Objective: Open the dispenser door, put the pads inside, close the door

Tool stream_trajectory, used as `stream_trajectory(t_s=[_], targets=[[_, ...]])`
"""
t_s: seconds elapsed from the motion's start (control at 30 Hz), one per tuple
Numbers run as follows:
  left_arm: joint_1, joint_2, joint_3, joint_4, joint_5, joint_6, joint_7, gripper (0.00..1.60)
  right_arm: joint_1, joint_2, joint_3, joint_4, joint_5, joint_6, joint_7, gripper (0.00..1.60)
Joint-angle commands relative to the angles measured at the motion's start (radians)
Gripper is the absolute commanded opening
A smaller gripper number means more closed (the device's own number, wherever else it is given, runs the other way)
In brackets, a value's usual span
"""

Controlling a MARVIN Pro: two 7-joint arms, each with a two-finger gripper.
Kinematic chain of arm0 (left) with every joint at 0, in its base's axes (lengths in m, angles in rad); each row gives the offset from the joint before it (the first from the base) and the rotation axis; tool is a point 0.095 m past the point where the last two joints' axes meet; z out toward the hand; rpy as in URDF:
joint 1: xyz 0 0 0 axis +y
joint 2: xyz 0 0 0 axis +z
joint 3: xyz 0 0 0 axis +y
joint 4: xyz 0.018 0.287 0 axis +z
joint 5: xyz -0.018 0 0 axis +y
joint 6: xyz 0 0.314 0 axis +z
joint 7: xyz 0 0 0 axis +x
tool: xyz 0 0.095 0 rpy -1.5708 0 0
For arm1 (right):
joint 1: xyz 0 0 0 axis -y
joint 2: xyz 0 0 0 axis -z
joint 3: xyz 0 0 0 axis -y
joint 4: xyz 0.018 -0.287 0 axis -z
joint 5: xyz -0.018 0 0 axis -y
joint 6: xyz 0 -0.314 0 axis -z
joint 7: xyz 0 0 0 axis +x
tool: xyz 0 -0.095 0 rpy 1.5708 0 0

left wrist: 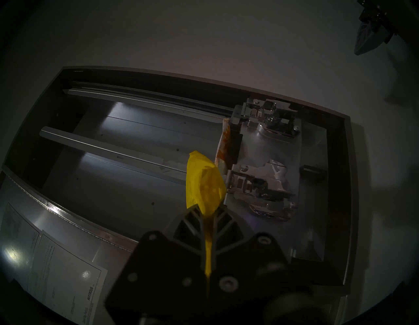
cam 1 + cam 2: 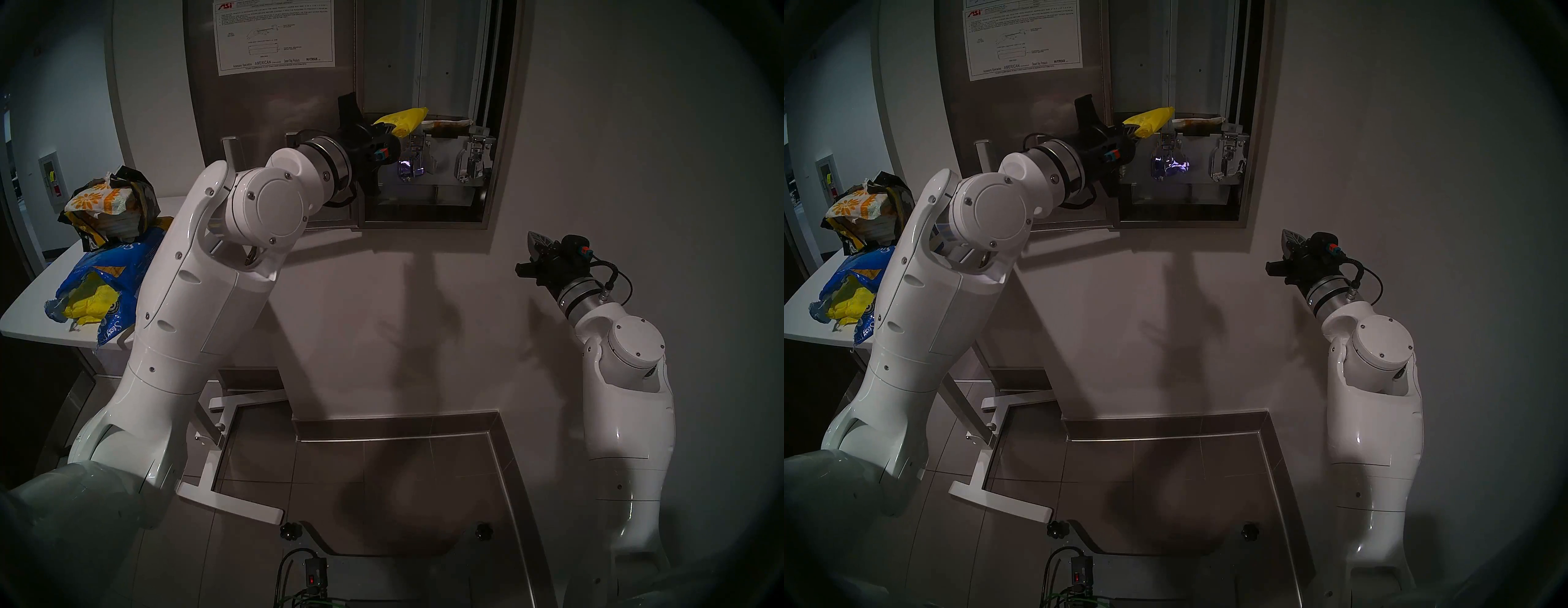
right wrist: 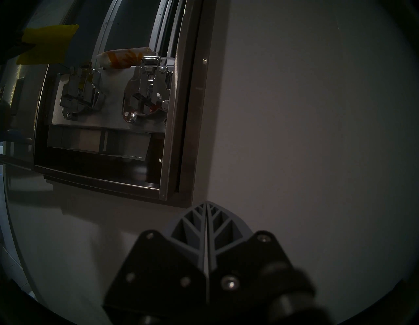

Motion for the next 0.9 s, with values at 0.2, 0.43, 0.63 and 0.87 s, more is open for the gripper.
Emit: stream_trajectory(t_s=[0.2,0.43,0.63,0.87], targets=[[-0.153,-0.08,0.015,0.072,0.107,-0.045,-0.004,0.0,0.025,0.008,0.001,-0.029,0.004,-0.009,-0.002,0.25],[-0.205,-0.096,0.019,0.129,0.161,-0.06,-0.019,0.0,0.026,0.01,0.001,-0.03,0.005,-0.01,-0.003,0.25],[-0.229,-0.113,0.015,0.181,0.224,-0.077,-0.032,0.0,0.026,0.012,0.0,-0.031,0.007,-0.01,-0.004,0.25],[-0.272,-0.135,0.014,0.242,0.297,-0.095,-0.053,0.0,0.027,0.014,-0.001,-0.034,0.009,-0.011,-0.006,0.25]])
